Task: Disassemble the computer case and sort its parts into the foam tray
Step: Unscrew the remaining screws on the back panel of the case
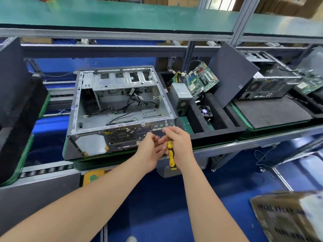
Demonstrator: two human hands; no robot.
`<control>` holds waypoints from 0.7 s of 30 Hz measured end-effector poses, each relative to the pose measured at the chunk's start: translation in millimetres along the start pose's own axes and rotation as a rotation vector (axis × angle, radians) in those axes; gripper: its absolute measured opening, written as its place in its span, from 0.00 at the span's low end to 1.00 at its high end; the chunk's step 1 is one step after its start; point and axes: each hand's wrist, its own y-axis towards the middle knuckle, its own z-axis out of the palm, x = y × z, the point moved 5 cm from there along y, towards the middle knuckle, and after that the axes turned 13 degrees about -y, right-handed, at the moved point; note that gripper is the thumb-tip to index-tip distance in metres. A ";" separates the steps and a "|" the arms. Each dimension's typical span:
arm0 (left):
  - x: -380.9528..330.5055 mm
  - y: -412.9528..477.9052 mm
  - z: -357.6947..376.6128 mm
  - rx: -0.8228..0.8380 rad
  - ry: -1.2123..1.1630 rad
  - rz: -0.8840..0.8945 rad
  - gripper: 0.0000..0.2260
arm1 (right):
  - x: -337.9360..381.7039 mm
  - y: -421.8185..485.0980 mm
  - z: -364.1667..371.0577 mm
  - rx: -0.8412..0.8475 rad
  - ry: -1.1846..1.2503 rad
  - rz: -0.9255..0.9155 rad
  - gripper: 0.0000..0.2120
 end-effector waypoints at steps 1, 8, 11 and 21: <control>8.6 2.3 6.5 0.011 0.027 -0.017 0.09 | 0.6 1.3 -10.5 -0.034 -0.002 0.005 0.07; 60.9 33.0 64.0 0.154 0.206 -0.112 0.17 | 0.1 17.7 -94.3 -0.280 -0.152 0.018 0.10; 72.6 54.5 86.4 0.188 0.295 -0.114 0.15 | 3.9 37.7 -124.0 -0.322 -0.269 0.022 0.10; 69.9 145.3 116.5 -0.068 0.952 0.310 0.03 | -10.6 142.0 -170.7 -0.080 -0.406 0.121 0.10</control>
